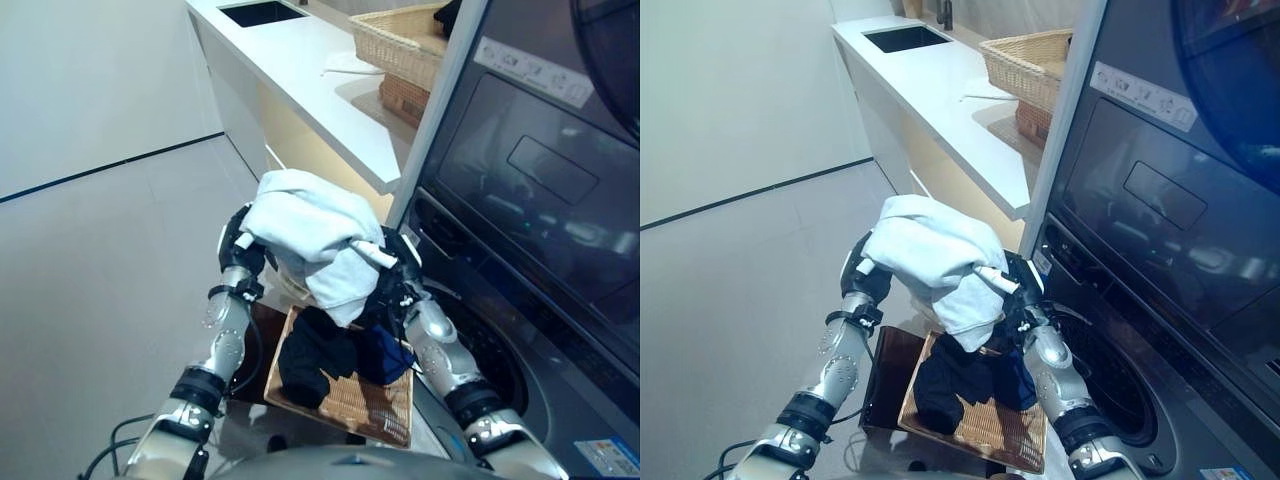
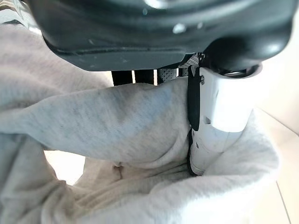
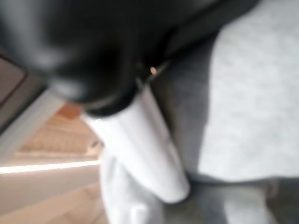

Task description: Pick up the clothes and place them into the washing machine

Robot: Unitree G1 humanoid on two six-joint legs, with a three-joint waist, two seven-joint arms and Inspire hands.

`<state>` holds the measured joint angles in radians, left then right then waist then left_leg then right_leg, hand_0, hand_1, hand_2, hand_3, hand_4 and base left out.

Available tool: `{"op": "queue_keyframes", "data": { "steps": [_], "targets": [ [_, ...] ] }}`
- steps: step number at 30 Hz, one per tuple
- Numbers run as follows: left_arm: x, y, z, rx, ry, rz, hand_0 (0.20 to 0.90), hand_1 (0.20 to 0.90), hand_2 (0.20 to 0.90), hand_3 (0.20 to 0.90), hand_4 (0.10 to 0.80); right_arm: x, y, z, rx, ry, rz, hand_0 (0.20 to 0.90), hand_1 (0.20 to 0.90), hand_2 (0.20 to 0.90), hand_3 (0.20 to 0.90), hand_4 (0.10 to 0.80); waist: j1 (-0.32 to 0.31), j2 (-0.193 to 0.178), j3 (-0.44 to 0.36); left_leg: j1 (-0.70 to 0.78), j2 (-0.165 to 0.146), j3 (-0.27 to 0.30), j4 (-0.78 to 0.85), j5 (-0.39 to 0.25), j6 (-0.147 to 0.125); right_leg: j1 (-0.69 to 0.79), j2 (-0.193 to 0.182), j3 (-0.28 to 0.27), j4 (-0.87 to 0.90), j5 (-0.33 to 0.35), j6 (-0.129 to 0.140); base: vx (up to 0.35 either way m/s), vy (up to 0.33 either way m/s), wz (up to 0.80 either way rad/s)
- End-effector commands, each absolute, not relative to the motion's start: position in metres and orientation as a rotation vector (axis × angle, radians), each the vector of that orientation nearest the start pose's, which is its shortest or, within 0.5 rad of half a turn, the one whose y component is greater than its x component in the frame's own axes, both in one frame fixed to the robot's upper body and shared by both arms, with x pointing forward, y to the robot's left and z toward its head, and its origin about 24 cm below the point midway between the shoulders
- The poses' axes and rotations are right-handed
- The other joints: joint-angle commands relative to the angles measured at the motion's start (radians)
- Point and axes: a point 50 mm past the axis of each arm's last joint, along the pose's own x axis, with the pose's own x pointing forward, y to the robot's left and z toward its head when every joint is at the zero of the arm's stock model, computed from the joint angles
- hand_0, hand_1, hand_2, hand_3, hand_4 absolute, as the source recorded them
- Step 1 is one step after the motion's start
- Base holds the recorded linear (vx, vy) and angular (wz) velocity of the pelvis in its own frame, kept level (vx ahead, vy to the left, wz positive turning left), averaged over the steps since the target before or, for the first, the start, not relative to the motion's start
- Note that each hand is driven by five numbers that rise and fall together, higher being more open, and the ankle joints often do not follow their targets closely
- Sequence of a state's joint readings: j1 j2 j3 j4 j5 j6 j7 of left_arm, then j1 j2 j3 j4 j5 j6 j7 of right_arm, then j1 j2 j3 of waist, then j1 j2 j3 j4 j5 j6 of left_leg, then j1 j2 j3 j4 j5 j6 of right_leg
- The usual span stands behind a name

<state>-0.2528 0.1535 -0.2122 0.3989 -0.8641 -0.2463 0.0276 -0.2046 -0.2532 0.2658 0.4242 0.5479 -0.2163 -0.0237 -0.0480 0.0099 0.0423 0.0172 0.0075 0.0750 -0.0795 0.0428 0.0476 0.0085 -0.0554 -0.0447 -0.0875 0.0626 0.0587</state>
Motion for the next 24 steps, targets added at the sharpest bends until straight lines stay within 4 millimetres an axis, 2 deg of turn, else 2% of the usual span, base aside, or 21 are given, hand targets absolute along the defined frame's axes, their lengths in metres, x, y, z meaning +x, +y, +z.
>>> {"op": "queue_keyframes", "data": {
  "steps": [1,7,13,24],
  "targets": [
    [0.311,0.134,0.086,-0.650,-0.243,-0.141,0.200,0.200,0.200,0.200,0.300,0.300,-0.153,0.062,0.205,-0.195,0.068,0.200,0.200,0.200,0.200,0.300,0.001,-0.035,-0.110,0.015,-0.001,-0.007,0.018,-0.081,-0.047,0.008,-0.021,-0.029,0.014,-0.052,0.029,0.000,0.000,0.00],
    [0.308,0.119,0.095,-0.715,-0.252,-0.213,0.200,0.200,0.200,0.200,0.300,0.303,-0.149,0.066,0.048,-0.208,0.069,0.200,0.200,0.200,0.200,0.300,0.004,-0.032,-0.107,0.015,-0.001,-0.008,0.018,-0.080,-0.045,0.010,-0.023,-0.031,0.012,-0.051,0.029,0.000,0.000,0.00],
    [0.302,0.094,0.103,-0.768,-0.230,-0.346,0.200,0.200,0.200,0.200,0.300,0.307,-0.138,0.061,0.062,-0.170,0.088,0.200,0.200,0.200,0.200,0.300,0.009,-0.031,-0.102,0.012,-0.003,-0.014,0.022,-0.080,-0.043,0.012,-0.024,-0.033,0.012,-0.051,0.028,-0.005,-0.002,0.02],
    [0.299,0.070,0.110,-0.750,-0.207,-0.445,0.200,0.200,0.200,0.200,0.300,0.312,-0.124,0.061,0.016,-0.158,0.129,0.200,0.200,0.200,0.200,0.300,0.012,-0.027,-0.101,0.013,-0.005,-0.016,0.021,-0.078,-0.042,0.015,-0.027,-0.036,0.010,-0.049,0.029,-0.003,-0.002,0.02]
  ]
}}
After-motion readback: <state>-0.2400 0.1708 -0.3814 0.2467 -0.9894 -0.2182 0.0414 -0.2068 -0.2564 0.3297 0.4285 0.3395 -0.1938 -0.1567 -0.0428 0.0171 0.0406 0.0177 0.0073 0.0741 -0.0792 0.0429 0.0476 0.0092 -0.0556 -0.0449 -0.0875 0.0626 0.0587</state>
